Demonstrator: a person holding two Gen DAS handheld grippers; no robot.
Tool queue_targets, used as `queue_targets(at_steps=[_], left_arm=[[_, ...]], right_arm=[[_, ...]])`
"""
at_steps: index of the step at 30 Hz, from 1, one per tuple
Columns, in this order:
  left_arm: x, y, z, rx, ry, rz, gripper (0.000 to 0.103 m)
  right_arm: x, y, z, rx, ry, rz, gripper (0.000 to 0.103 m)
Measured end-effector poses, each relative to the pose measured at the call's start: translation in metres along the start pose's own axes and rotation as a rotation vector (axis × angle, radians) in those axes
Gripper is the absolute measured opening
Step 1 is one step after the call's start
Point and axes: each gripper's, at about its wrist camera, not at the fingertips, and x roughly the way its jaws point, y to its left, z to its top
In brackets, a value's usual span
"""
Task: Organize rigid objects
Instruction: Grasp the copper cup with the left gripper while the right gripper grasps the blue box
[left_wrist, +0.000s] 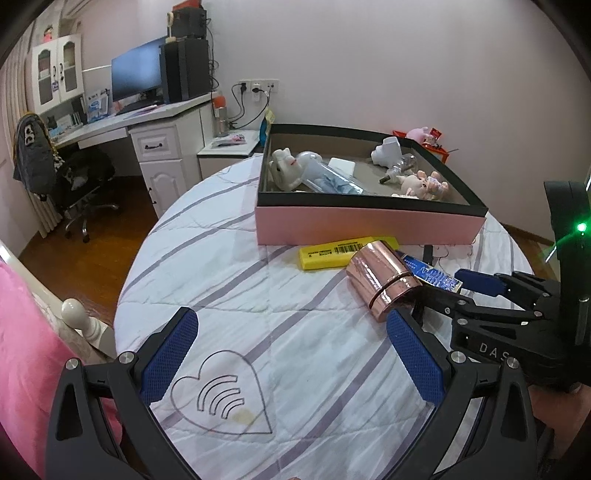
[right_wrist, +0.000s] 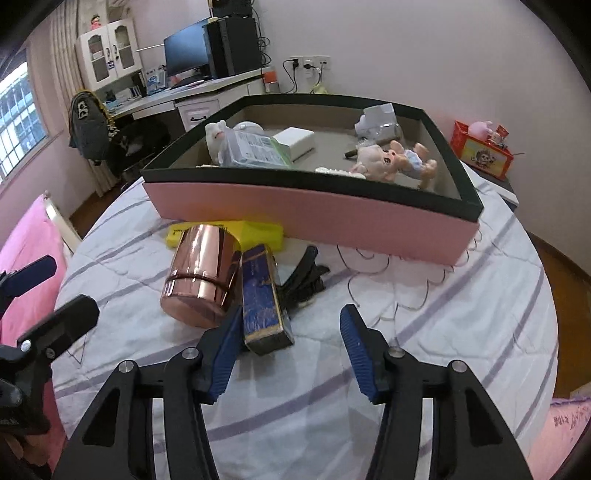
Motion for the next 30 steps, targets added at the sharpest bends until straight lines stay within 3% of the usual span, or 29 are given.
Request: queue_targets(at_steps=[2,4,6,9,22,24,26,30], left_arm=[[0.003,-0.003,0.002,0.001,0.005,-0.006,0.103],[0.006,-0.006,0.004,0.004,0.008,-0.012,0.103],[0.009,-0.012,0.006,0.013,0.008,-0.019,0.103],[0.014,-0.022,0.01,0.031,0.008,-0.033,0.103],[0.065,-0.054,0.02,0.047,0.085,-0.049,0.102],[0.074,-0.054,0.019,0.038,0.113,-0.07,0.094],[0.082,-0.055,0.016,0.04,0.147,-0.077,0.072],[0.08,-0.051,0.017,0.043,0.136,-0.096,0.049]], right_arm=[[0.004,-0.001,0.003,-0.011,0.002,0.02,0.054],[0.008,-0.001,0.005,-0.019,0.003,0.052,0.047],[0.008,-0.002,0.004,-0.017,-0.004,0.078,0.033],[0.003,-0.007,0.001,0.01,-0.026,0.111,0.026],[-0.005,-0.046,-0.014,0.141,-0.059,0.111,0.021],[-0.004,-0.048,-0.012,0.143,-0.055,0.118,0.021],[-0.003,-0.047,-0.01,0.133,-0.05,0.111,0.022],[0.003,-0.046,-0.006,0.125,-0.036,0.101,0.022]])
